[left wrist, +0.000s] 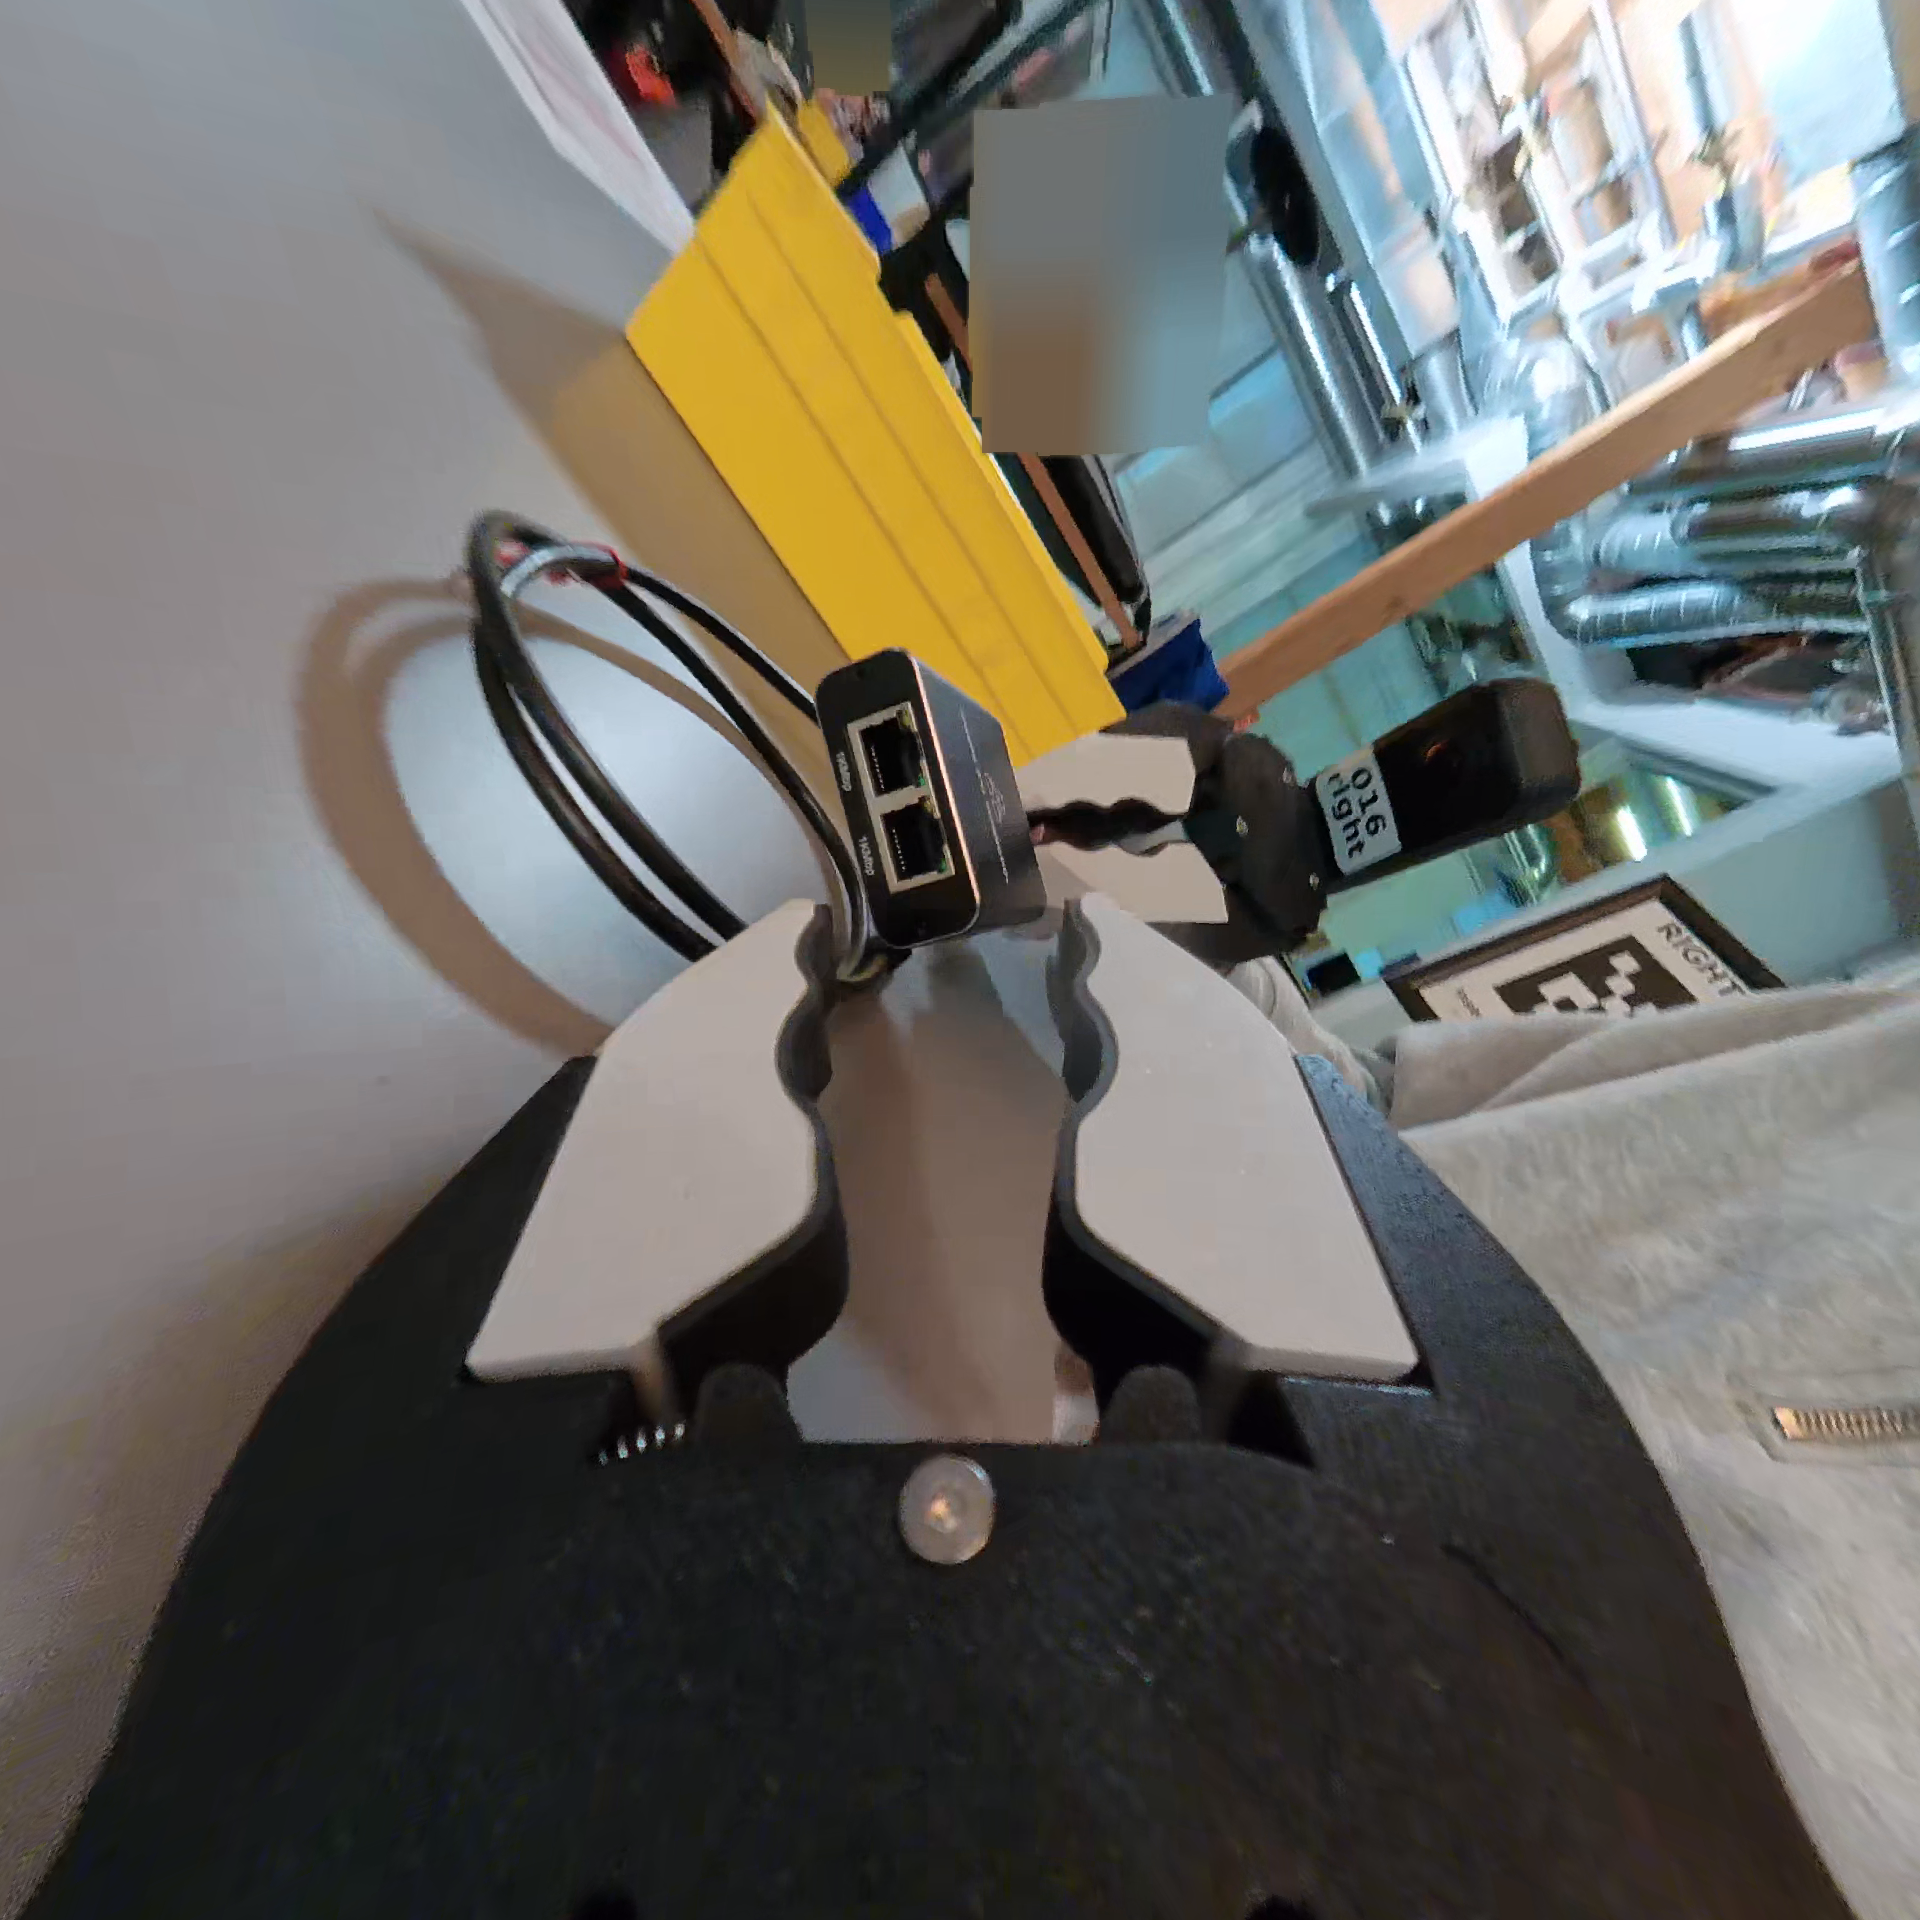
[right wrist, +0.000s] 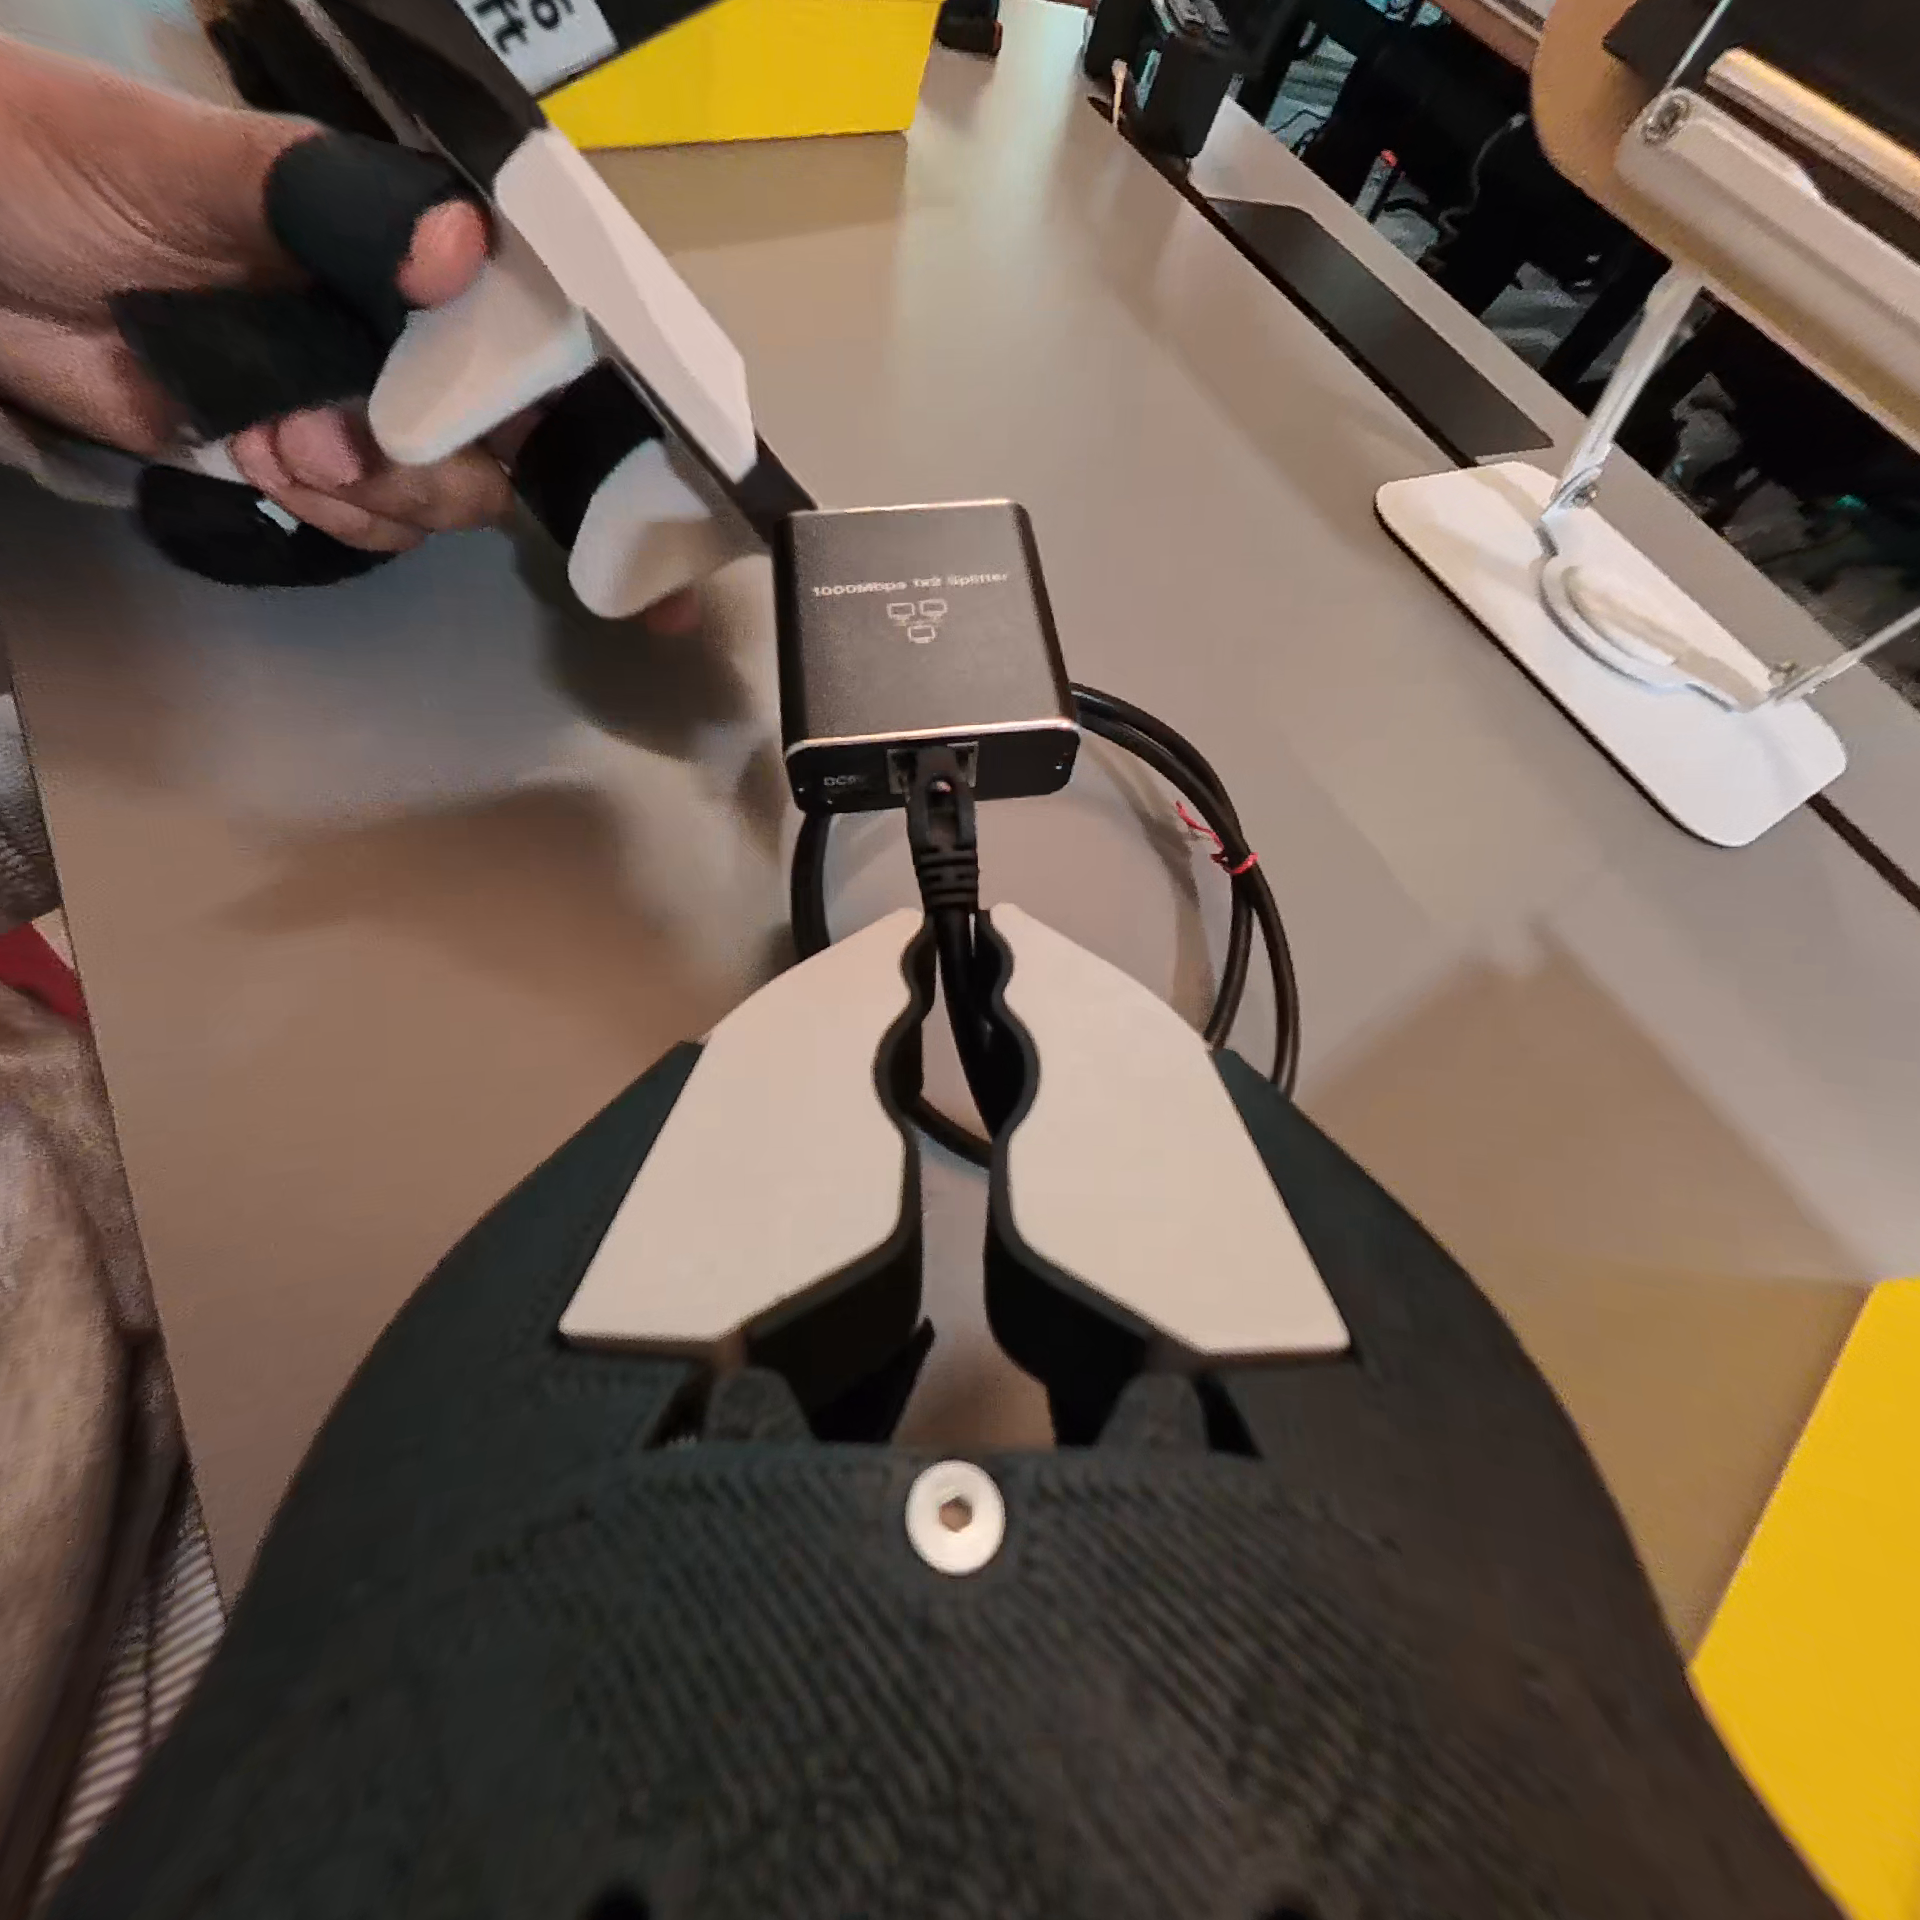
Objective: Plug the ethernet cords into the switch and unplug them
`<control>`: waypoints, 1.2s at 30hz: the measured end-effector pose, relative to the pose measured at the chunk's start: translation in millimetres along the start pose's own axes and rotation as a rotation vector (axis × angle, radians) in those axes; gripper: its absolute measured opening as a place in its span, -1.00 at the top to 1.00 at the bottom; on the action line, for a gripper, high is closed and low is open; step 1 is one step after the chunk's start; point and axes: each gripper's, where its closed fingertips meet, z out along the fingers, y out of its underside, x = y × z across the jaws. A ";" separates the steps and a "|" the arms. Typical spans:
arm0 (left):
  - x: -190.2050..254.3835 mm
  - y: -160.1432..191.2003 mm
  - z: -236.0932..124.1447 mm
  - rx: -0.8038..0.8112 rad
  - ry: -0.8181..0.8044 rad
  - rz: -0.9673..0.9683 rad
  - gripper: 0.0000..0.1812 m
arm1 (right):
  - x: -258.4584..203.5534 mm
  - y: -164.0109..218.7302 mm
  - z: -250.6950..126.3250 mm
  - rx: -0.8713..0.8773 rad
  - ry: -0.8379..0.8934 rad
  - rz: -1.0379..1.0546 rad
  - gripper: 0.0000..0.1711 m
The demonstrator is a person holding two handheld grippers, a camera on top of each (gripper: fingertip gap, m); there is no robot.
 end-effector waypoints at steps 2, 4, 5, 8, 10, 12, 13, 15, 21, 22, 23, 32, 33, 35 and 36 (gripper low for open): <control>-1.5 -7.1 -5.7 0.036 -0.022 0.022 0.54 | 1.4 -0.1 -0.4 0.005 0.000 0.021 0.93; -3.9 -8.3 -8.1 0.033 -0.061 0.068 0.55 | 1.0 -0.6 -0.4 0.006 -0.002 0.029 0.93; -5.2 -7.7 -8.5 0.025 -0.083 0.093 0.55 | 0.4 -0.6 -0.2 0.004 0.000 0.027 0.93; -3.6 -7.4 -8.6 0.016 -0.121 0.158 0.57 | -2.2 -0.1 0.6 -0.009 0.005 0.008 0.92; -0.3 -13.2 -13.7 0.024 -0.157 0.215 0.58 | -4.0 1.1 0.8 -0.020 0.008 -0.006 0.92; 4.5 -29.2 -30.2 0.048 -0.227 0.294 0.58 | -5.7 2.1 0.3 -0.027 0.009 -0.011 0.92; 8.9 -41.8 -43.9 0.071 -0.267 0.339 0.59 | -6.3 2.6 -0.1 -0.030 0.009 -0.012 0.92; 21.1 -74.7 -83.8 0.154 -0.362 0.417 0.61 | -7.2 3.3 -1.0 -0.030 0.007 -0.009 0.92; 35.3 -128.7 -258.3 0.280 -0.755 0.354 0.56 | -5.8 5.7 -1.5 -0.023 -0.006 0.034 0.92; 28.5 -126.5 -292.0 0.294 -0.865 0.325 0.55 | -5.7 6.2 -1.1 -0.023 -0.010 0.041 0.92; 19.6 -120.7 -325.9 0.301 -0.988 0.279 0.52 | -5.7 6.4 -0.5 -0.025 -0.013 0.046 0.92; -47.7 -14.9 -442.8 0.048 -1.368 -0.277 0.12 | -12.4 10.4 9.1 -0.074 -0.023 -0.001 0.92; -49.9 -18.8 -445.9 0.055 -1.399 -0.255 0.19 | -12.8 11.1 9.8 -0.078 -0.024 -0.006 0.92; -53.8 -23.5 -439.6 0.062 -1.388 -0.249 0.25 | -12.7 12.6 10.5 -0.085 -0.025 -0.010 0.92; -55.4 -22.2 -442.0 0.029 -1.432 -0.236 0.39 | -12.3 13.2 10.6 -0.087 -0.025 -0.009 0.92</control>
